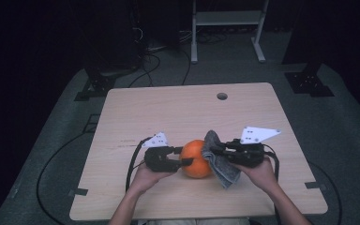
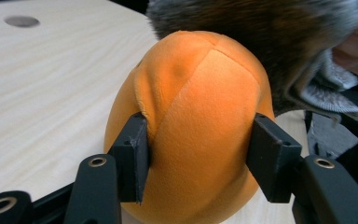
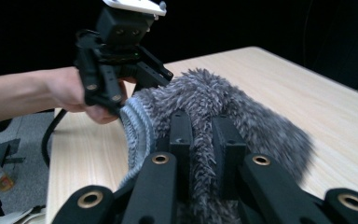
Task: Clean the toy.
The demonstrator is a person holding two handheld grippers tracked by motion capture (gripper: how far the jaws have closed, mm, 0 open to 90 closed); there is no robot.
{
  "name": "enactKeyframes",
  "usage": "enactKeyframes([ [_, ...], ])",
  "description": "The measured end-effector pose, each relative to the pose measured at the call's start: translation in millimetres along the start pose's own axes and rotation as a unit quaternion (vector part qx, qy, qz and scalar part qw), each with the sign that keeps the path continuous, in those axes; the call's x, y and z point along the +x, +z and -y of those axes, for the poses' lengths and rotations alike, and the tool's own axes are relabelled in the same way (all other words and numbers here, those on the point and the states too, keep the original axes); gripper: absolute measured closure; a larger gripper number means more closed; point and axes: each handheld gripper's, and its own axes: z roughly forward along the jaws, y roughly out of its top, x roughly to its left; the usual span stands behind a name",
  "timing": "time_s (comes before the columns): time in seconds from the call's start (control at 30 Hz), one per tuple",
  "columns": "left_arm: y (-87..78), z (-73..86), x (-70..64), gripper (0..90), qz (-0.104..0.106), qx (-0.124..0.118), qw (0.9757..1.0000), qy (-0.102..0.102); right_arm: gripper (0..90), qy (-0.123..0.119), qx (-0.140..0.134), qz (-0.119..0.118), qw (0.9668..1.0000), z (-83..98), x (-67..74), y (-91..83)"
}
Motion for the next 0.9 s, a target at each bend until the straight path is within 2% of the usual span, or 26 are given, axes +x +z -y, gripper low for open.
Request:
enactKeyframes([
  [0.07,5.5,2.1,-2.4,30.4,0.000,0.014,0.9999,0.004,79.8,-0.013,0.025,0.009,0.9996,5.6,-2.2,13.1],
  [0.1,5.5,3.0,-2.3,24.2,-0.002,0.013,0.9999,0.009,79.8,-0.012,0.024,0.009,0.9996,10.3,-3.3,16.9],
  [0.17,4.8,3.8,0.4,13.0,-0.007,0.011,0.9999,0.010,79.8,0.006,0.009,-0.005,0.9999,16.3,-7.8,16.8],
  [0.23,9.8,5.7,4.9,4.6,-0.019,0.023,0.9996,0.006,79.8,0.000,0.009,-0.009,0.9999,18.1,-8.1,14.7],
  [0.27,12.7,6.9,5.8,4.3,-0.014,0.026,0.9995,0.003,79.8,-0.004,0.011,-0.011,0.9999,18.8,-7.8,13.9],
  [0.3,15.7,8.5,6.5,4.4,-0.002,0.031,0.9995,0.001,79.8,-0.007,0.012,-0.011,0.9998,19.2,-7.6,13.5],
  [0.33,17.5,9.8,6.2,9.7,0.009,0.032,0.9995,0.002,79.8,-0.007,0.014,-0.010,0.9998,19.8,-7.4,12.6],
  [0.4,16.9,8.9,3.2,20.3,-0.002,0.025,0.9995,0.020,79.8,-0.008,0.015,-0.005,0.9998,22.1,-9.3,9.1],
  [0.43,16.6,8.3,2.3,26.7,-0.003,0.021,0.9996,0.018,79.6,-0.007,0.013,0.000,0.9999,24.2,-10.9,6.3],
  [0.5,16.6,7.4,1.3,32.4,-0.008,0.021,0.9997,0.010,79.5,-0.005,0.013,0.018,0.9997,29.9,-14.1,-0.8],
  [0.67,16.1,6.0,-0.1,38.1,-0.018,0.016,0.9997,0.004,79.6,-0.005,0.033,0.048,0.9983,43.8,-13.9,-13.3],
  [0.73,16.5,5.3,0.4,39.2,-0.019,0.015,0.9997,-0.005,79.6,-0.001,0.031,0.049,0.9983,47.6,-10.2,-17.3],
  [0.8,16.9,4.5,1.7,40.8,-0.021,0.013,0.9995,-0.017,79.8,-0.012,0.031,0.045,0.9984,46.5,-5.2,-19.5],
  [0.9,18.2,2.1,-3.0,42.4,-0.027,0.012,0.9995,-0.011,80.0,-0.031,0.034,0.037,0.9983,36.6,5.7,-16.7],
])
